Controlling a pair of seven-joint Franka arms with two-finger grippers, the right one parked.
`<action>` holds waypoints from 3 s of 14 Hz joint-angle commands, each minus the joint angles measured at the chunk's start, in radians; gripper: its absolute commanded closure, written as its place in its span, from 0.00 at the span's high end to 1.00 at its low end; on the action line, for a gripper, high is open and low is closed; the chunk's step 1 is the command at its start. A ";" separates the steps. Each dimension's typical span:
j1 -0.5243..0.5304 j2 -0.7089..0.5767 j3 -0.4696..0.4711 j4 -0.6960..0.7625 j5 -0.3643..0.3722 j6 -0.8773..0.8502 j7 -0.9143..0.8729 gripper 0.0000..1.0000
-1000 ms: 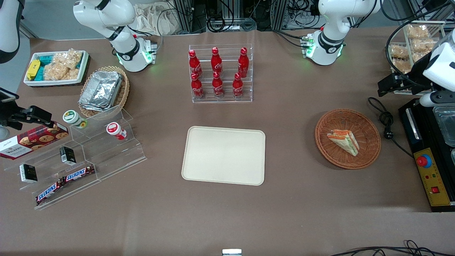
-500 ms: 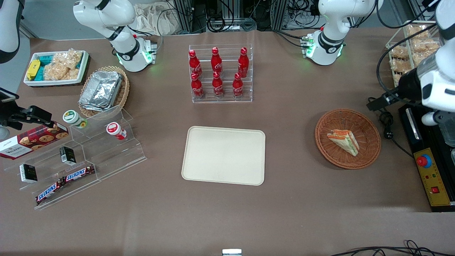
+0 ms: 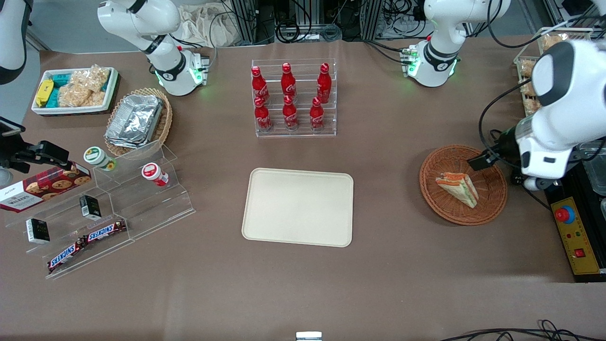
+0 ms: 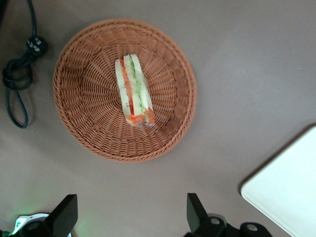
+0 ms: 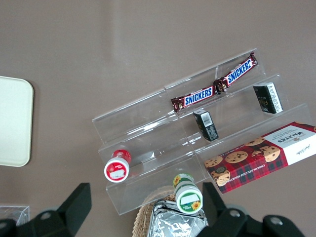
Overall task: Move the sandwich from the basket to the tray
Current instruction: 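Move the left gripper over the wrapped sandwich in the wicker basket, then lower the left gripper and close it on the wrapped sandwich, then lift the sandwich and carry it toward the cream tray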
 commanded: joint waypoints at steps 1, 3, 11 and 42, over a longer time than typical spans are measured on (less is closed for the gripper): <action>0.020 -0.030 0.000 -0.170 0.001 0.174 -0.041 0.99; 0.023 -0.018 0.001 -0.262 0.001 0.319 -0.054 0.99; 0.042 0.173 0.003 -0.304 0.022 0.554 -0.108 0.99; -0.202 0.269 -0.212 0.081 -0.042 0.411 0.072 0.00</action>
